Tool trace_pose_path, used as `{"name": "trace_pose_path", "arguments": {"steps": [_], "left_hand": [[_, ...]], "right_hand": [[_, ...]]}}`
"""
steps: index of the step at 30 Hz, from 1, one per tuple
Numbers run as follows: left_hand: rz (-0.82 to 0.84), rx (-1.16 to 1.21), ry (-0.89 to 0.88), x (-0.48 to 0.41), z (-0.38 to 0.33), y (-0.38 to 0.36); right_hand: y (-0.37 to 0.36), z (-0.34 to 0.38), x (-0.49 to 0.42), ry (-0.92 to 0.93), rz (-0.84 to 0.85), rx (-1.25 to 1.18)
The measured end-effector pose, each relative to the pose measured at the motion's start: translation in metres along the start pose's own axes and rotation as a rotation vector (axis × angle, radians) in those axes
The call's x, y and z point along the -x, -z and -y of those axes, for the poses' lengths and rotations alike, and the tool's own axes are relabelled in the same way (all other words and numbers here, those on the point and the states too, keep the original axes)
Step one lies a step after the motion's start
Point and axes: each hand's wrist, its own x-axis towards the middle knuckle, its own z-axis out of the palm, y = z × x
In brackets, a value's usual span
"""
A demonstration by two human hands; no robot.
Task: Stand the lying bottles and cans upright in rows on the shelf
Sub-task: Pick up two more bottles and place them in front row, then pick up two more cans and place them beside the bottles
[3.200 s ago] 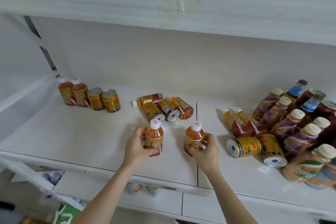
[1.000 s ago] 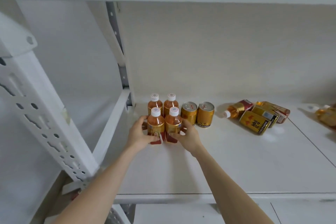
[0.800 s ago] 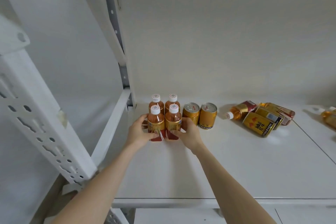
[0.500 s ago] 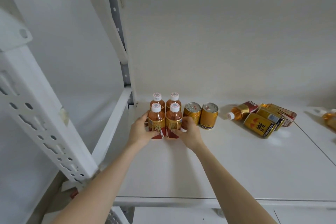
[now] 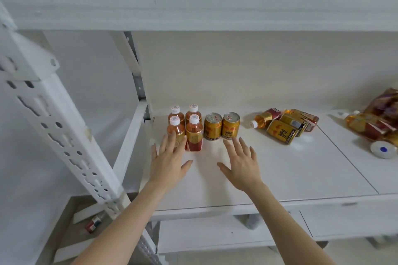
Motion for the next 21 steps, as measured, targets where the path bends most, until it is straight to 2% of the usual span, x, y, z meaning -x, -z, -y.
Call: {"name": "trace_pose_path", "arguments": {"steps": [11, 21], "left_hand": [[-0.049, -0.018, -0.069, 0.003, -0.100, -0.007], [-0.049, 0.036, 0.031, -0.009, -0.215, -0.021]], "right_hand": [[0.030, -0.084, 0.044, -0.135, -0.032, 0.090], [0.058, -0.182, 0.061, -0.026, -0.008, 0.073]]}}
